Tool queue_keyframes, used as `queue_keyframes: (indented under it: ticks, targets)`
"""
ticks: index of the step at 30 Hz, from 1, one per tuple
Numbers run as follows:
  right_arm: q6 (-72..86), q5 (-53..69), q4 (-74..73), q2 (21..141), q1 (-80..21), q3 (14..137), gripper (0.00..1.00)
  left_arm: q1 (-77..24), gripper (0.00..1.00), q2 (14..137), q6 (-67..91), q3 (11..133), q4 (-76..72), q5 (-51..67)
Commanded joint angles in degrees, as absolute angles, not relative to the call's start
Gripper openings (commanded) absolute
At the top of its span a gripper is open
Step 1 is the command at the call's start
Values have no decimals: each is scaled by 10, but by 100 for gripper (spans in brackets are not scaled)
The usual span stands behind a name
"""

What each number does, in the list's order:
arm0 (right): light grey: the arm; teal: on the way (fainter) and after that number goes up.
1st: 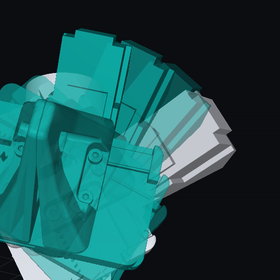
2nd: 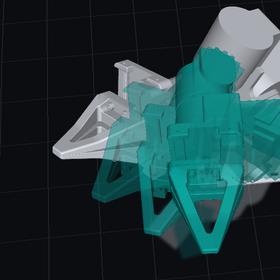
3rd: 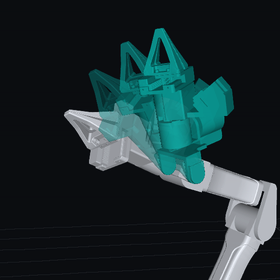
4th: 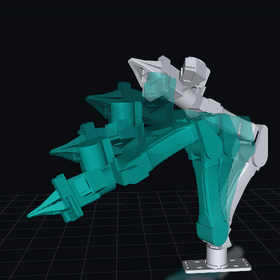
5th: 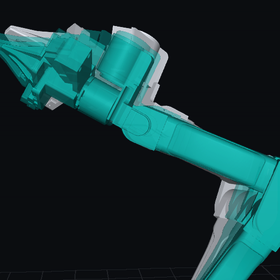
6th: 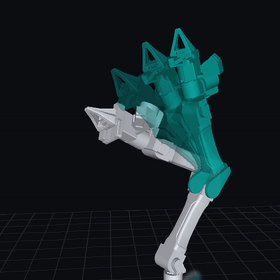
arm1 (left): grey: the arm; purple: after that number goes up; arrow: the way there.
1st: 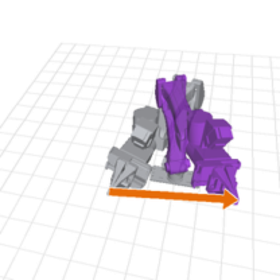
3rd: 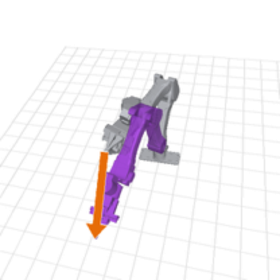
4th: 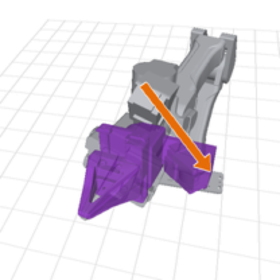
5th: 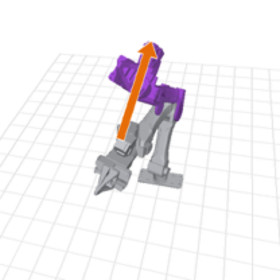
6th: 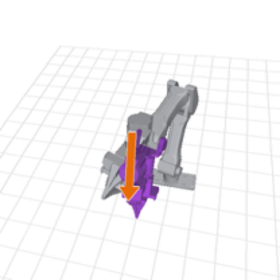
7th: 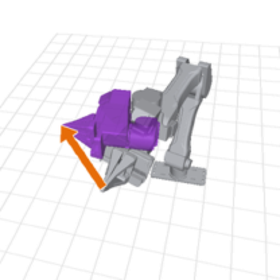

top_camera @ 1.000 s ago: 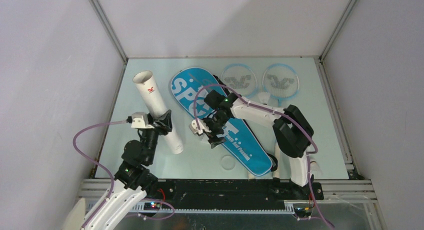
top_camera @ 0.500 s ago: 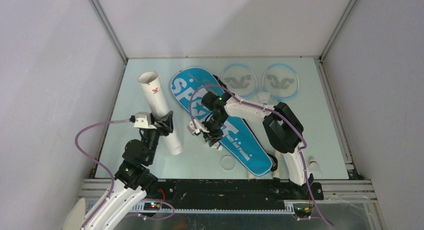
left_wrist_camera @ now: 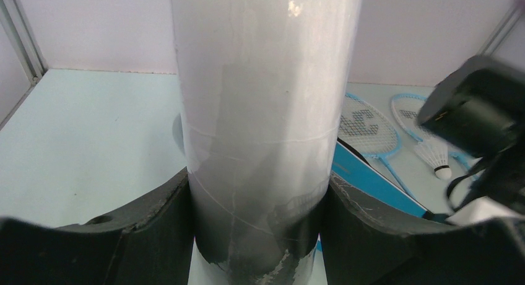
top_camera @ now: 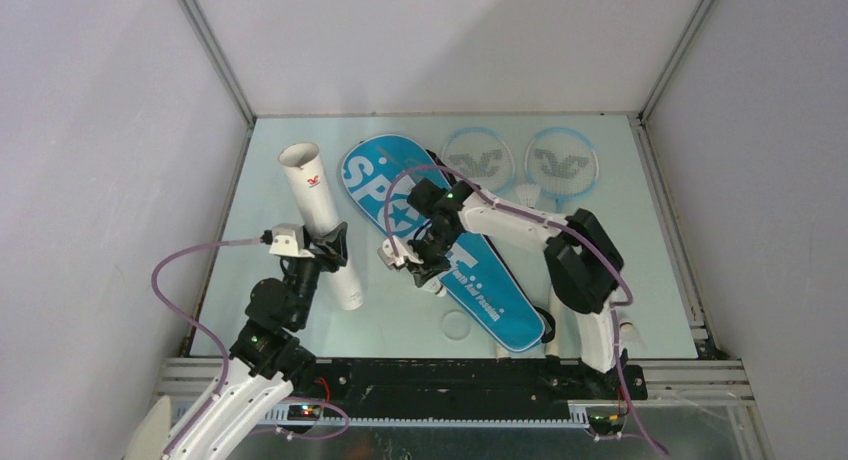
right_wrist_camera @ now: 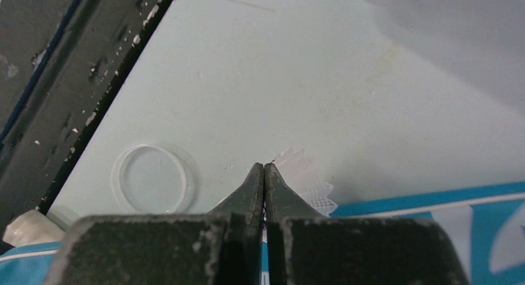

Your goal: Pack up the badminton gear

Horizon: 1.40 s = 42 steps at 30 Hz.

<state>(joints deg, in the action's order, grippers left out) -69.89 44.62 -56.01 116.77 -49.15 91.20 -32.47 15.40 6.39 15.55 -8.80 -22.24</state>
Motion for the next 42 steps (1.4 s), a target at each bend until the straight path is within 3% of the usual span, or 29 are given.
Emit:
queue_keyframes:
  ticks: [1, 6, 10, 17, 27, 42]
  targets:
    - [-648, 445, -481, 1044, -488, 866, 0, -325, 39, 160, 48, 162, -134, -208]
    - [-531, 407, -252, 856, -489, 724, 0, -325, 39, 185, 43, 167, -157, -181]
    - [-393, 284, -10, 723, -497, 623, 0, -325, 38, 216, 41, 175, -174, -126]
    - [-230, 147, 194, 620, -489, 586, 0, -325, 37, 277, -33, 194, -166, 141]
    - [-99, 185, 249, 601, -478, 627, 0, -326, 36, 325, -56, 203, -182, 228]
    - [-62, 285, 182, 643, -484, 644, 0, -326, 36, 305, -67, 192, -180, 246]
